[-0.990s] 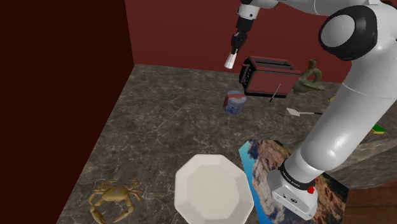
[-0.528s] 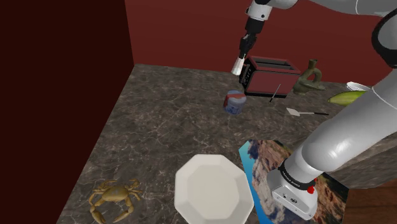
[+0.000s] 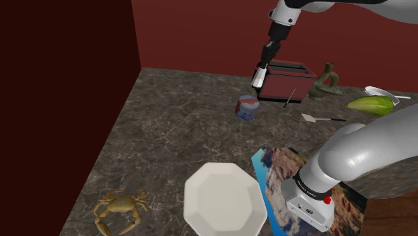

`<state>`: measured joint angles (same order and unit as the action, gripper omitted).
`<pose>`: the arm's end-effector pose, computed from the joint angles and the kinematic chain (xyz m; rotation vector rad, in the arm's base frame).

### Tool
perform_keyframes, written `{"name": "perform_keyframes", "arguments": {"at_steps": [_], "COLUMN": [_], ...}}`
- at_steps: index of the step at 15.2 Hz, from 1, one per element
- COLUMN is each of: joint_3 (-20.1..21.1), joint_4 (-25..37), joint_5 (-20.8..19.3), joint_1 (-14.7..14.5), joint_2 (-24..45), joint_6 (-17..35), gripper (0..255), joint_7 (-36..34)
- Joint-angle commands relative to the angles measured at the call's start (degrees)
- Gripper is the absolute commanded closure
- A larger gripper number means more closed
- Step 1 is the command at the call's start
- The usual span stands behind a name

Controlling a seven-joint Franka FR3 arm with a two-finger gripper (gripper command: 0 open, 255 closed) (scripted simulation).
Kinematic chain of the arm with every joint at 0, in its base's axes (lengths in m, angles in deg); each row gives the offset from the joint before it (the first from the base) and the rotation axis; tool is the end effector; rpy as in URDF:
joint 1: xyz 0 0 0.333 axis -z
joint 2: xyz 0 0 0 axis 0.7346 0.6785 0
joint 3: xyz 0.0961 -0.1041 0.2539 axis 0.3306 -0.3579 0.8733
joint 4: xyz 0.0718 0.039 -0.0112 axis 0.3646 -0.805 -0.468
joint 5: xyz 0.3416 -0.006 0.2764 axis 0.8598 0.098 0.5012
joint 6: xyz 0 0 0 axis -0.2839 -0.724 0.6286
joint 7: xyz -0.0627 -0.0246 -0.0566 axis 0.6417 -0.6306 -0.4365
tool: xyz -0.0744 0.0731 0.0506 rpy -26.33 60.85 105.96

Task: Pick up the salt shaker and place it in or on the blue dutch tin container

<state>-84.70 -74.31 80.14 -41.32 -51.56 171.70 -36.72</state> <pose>0.4690 -0.1479 0.5298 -3.0486 -0.1444 -0.0052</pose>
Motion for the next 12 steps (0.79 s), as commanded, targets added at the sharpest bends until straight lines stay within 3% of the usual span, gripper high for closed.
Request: {"name": "perform_keyframes", "arguments": {"at_steps": [1,12], "joint_3": [0.04,-0.31], "joint_4": [-1.78,-9.86], "joint_5": [-0.07,-0.11], "joint_1": [0.03,0.18], "joint_2": [-0.41,0.05], "joint_6": [1.37,9.87], "gripper": [255,255], "joint_7": [-0.03,0.57]}}
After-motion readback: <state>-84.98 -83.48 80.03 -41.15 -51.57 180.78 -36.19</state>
